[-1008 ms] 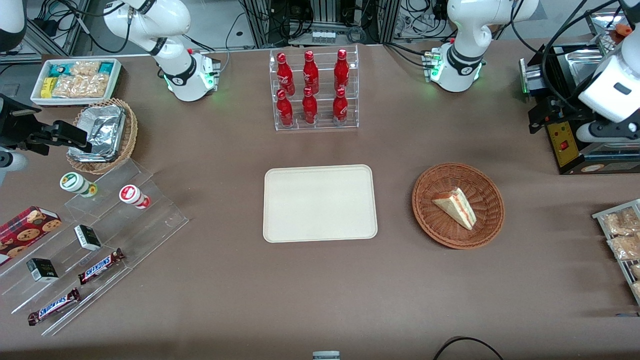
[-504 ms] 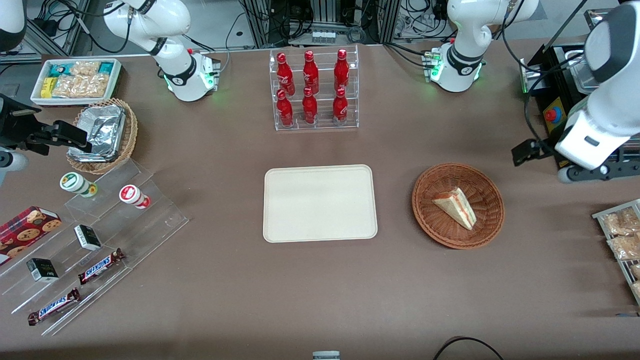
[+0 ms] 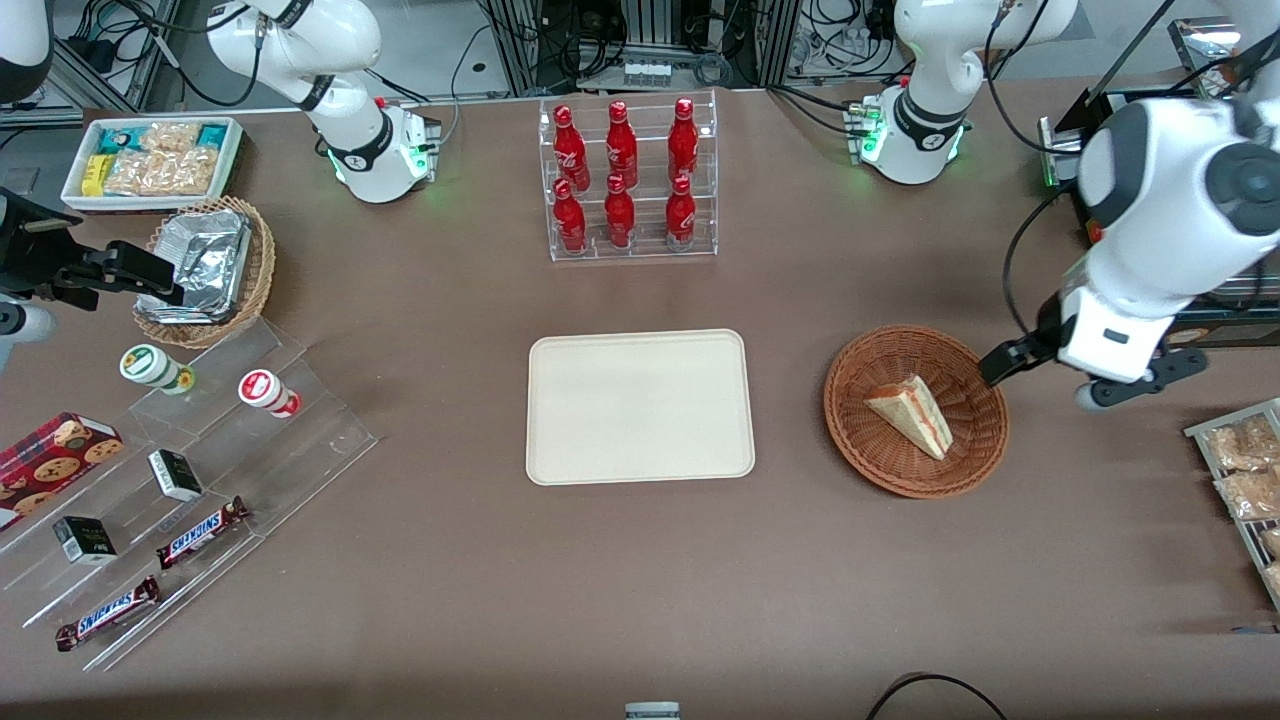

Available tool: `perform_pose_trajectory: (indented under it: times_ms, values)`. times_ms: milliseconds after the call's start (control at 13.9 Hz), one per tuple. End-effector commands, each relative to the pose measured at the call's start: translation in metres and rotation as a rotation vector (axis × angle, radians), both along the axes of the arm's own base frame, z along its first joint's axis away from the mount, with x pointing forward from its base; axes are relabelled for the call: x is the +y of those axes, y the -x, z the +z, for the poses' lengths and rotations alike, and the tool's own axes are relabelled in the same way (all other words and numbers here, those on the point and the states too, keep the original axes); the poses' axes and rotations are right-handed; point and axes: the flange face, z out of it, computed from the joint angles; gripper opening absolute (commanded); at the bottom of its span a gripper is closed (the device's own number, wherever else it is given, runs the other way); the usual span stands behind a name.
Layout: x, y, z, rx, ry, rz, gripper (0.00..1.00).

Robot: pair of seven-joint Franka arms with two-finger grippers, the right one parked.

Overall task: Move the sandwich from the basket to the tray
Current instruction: 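Lower the open left gripper over the wrapped sandwich in the wicker basket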

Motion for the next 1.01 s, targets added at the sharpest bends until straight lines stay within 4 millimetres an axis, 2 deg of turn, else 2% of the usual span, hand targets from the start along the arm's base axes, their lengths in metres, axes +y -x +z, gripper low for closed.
perform_pose_trajectory:
  times_ms: [0, 216, 504, 936]
  values:
    - [-0.021, 0.014, -0.035, -0.037, 0.032, 0.162, 1.0]
    - [-0.034, 0.014, -0.074, -0.041, 0.054, 0.343, 1.0]
    - [-0.036, 0.025, -0.124, -0.023, 0.064, 0.447, 1.0]
    - [-0.037, 0.023, -0.168, 0.012, 0.068, 0.478, 1.0]
